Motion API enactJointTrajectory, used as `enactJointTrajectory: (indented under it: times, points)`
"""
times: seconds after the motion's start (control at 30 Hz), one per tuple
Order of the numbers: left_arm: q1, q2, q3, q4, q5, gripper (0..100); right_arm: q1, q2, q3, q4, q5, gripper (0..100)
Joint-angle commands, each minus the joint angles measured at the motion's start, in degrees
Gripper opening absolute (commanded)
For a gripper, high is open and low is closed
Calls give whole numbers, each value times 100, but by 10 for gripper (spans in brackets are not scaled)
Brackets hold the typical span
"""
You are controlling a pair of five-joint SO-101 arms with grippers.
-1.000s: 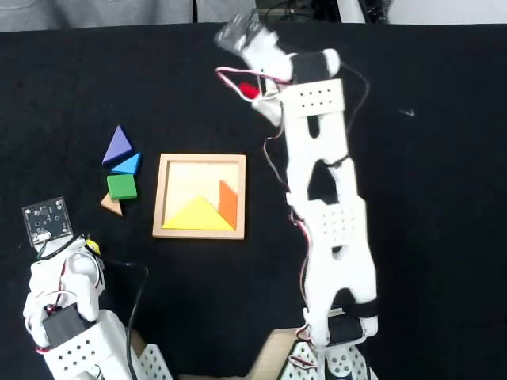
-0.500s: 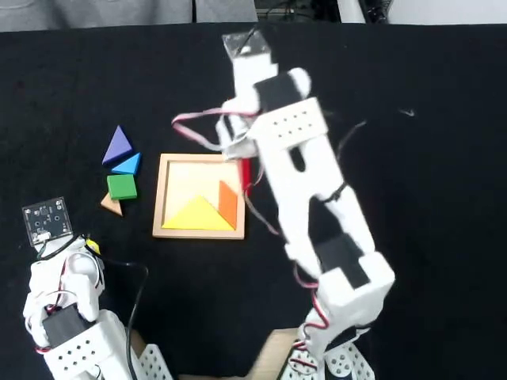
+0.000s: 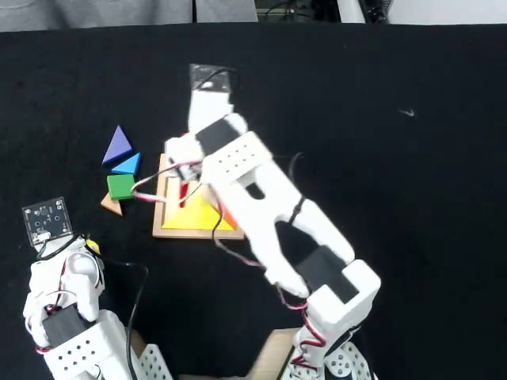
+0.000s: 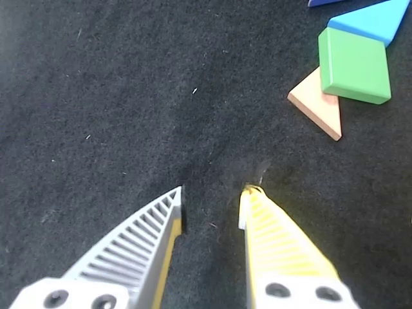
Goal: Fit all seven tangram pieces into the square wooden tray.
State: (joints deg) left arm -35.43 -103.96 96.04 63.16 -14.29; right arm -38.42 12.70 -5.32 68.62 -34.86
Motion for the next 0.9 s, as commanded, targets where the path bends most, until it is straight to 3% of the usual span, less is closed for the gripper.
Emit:
enactJointTrajectory:
  times: [0.0, 0.43, 0.87]
  points:
    - [66, -44, 48, -105, -62, 159, -88, -145, -31, -343, -273, 11]
    - [66, -44, 48, -105, -62, 159, -255, 1332, -1007, -316, -466, 11]
    - [66, -44, 48, -105, -62, 159, -273, 1877, -1323, -352, -466, 11]
